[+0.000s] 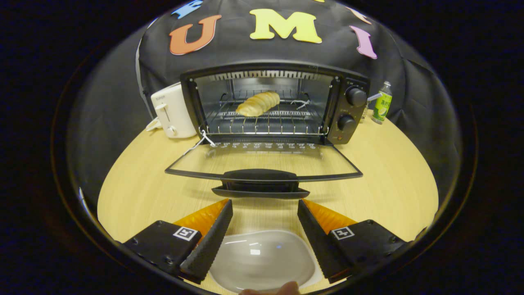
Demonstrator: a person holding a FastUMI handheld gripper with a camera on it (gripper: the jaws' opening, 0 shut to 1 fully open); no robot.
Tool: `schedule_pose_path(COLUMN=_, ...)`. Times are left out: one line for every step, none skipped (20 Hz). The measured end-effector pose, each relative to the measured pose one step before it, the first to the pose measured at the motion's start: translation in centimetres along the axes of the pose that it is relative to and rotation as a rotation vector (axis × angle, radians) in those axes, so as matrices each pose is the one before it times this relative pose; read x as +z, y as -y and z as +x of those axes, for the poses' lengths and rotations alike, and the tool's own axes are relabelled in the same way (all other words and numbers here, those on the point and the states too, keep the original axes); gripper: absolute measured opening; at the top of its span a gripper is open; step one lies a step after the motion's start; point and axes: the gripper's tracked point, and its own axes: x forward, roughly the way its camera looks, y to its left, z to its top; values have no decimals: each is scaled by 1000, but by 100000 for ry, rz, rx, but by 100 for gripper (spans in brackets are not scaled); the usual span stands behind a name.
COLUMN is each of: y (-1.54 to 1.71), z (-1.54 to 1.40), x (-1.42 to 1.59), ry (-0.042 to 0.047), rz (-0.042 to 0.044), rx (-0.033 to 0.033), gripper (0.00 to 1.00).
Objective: Open the toaster oven, put the food inside, and close the toaster oven door.
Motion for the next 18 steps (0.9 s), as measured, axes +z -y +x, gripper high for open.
schedule_pose_path(y=-65, z=-625, x=882, ry=3724, rz=214, rx=55, gripper=100)
schedule_pose_path(y=-60, z=-551, x=798, ry=3650, rz=213, rx=111, gripper=100)
schedule_pose_path(y=-39, z=-475, x=843, ry=3287, rz=496, rx=36, gripper=100)
schedule_pose_path(y=17, z=-164, x=666, ry=2969, rz=94, rx=-81, gripper=100)
schedule_pose_path(y=-39, z=-63, x=921, ry=3295, rz=-284, rx=-94, gripper=100)
schedule_pose_path(y=-64, z=16, x=959, ry=3107, rz=-521, rx=-164, gripper=100)
schedule_pose_path(y=-40, z=73, x=984, ry=3041, rz=-404, rx=-6, gripper=100)
schedule_pose_path(y=-73, z=160, x=1029, ry=2774, rz=-332, rx=187, gripper=100)
schedule_pose_path(y=-117, z=170, x=977, ry=2569, rz=-142, rx=590, gripper=100)
schedule_pose_path(y=-186, z=345, x=676, ry=790, rz=244, rx=1117, gripper=100)
schedule_pose_path(y=-63, z=374, x=702, ry=520, rz=607, rx=773, gripper=100)
schedule_pose_path(y=21, z=428, x=787, ry=851, rz=-113, rx=552, gripper=100)
schedule_pose_path(y=-62, z=385, x=898, ry=1048, rz=-1129, rx=347, gripper=100)
schedule_pose_path(y=-5, z=247, x=897, ry=1513, rz=-1039, rx=51, gripper=100)
schedule_pose_path(y=-245, z=-124, x=645, ry=690, rz=-620, rx=419, gripper=100)
schedule_pose_path(y=-182, z=-658, x=529, ry=1424, rz=111, rx=829, gripper=100)
schedule_pose_path(y=-272, z=-615, x=558, ry=2061, rz=287, rx=1235, gripper=100)
schedule_pose_path(y=-83, z=-914, x=854, ry=2312, rz=156, rx=712, gripper=100)
